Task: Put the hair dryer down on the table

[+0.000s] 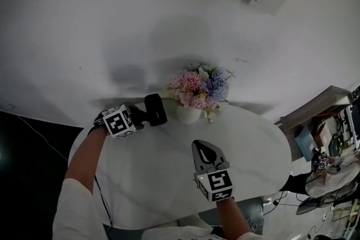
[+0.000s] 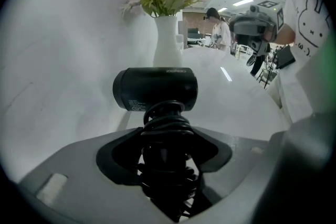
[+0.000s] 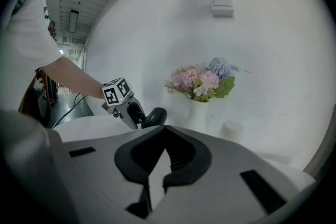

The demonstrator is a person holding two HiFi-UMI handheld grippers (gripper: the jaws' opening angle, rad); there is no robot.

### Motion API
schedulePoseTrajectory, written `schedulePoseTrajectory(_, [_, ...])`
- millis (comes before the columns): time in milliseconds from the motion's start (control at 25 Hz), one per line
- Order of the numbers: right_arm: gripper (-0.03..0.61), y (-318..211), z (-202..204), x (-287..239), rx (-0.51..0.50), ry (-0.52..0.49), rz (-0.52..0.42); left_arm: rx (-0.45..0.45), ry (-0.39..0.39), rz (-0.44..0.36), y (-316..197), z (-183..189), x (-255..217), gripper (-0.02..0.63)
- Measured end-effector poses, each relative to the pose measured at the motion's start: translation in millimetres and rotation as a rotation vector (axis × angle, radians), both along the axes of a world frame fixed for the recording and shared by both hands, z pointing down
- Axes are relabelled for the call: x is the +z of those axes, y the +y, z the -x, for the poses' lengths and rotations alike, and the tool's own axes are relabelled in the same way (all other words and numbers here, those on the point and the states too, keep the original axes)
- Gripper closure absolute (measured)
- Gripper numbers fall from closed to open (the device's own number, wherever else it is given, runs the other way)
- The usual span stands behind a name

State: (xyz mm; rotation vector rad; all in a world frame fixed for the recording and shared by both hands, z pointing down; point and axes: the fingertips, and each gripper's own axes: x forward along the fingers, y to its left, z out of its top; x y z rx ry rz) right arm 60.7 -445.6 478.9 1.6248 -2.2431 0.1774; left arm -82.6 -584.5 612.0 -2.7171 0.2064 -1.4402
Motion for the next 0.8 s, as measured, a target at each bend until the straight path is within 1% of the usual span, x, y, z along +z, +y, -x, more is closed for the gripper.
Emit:
schedulePoseTrajectory(200, [0.578, -10, -2, 10, -0.003, 0.017, 0.025, 0.035, -0.038, 0.011, -17, -6, 17, 0.348])
schedulePoseTrajectory(480, [0.578, -20, -1, 21, -0.005, 0.036, 0.061, 0.089, -0.060, 0.047, -25, -12, 38, 0.348])
schedulePoseTrajectory(600, [0.578, -21, -2, 24, -0.007, 0.044, 0.074, 0.107, -0.054, 0.060, -25, -15, 46, 0.348])
schedulePoseTrajectory(800, [0.578, -23, 3, 29, -0.021, 0.056, 0.088, 0.107, -0.020, 0.086, -28, -19, 50, 0.348])
